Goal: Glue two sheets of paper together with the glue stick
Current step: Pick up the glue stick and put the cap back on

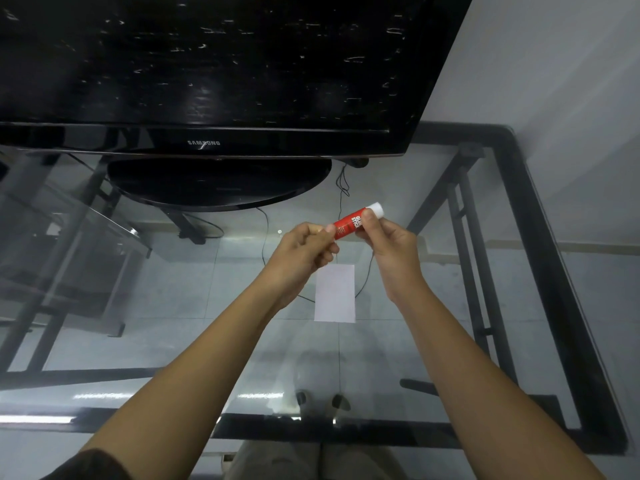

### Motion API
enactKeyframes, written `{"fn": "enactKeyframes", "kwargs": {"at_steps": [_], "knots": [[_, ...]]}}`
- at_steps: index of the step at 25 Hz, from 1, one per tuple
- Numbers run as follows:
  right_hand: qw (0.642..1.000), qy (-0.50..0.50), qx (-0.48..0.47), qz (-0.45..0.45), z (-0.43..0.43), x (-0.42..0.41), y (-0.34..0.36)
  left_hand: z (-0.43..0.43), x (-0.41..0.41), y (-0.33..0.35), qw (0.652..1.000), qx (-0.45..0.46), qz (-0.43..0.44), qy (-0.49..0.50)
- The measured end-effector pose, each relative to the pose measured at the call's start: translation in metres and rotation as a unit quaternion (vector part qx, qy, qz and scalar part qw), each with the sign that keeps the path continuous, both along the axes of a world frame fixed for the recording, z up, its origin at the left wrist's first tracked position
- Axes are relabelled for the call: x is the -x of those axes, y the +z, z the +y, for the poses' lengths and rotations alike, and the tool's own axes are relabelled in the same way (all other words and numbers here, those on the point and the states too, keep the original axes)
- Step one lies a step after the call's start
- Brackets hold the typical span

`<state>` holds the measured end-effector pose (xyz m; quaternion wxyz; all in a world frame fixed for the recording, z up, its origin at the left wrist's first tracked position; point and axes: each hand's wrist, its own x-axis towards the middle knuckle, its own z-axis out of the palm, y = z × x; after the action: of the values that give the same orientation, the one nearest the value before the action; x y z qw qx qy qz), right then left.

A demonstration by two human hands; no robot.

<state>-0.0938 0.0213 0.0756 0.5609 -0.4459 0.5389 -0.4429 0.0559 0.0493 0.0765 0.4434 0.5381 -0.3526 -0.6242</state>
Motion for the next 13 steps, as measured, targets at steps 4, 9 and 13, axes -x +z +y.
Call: {"fn": "enactKeyframes", "kwargs": {"at_steps": [4, 9, 13], "knots": [[1.0, 0.029, 0.001, 0.0, -0.002, -0.001, 0.002, -0.006, -0.003, 0.01, 0.988, -0.151, 0.013, -0.018], [1.0, 0.023, -0.001, 0.01, -0.005, 0.001, 0.003, -0.008, -0.004, 0.013, 0.991, -0.105, -0.074, -0.031], [0.999, -0.009, 0.003, 0.034, -0.008, 0.002, -0.002, -0.003, -0.003, 0.006, 0.929, 0.164, -0.33, -0.024]]}}
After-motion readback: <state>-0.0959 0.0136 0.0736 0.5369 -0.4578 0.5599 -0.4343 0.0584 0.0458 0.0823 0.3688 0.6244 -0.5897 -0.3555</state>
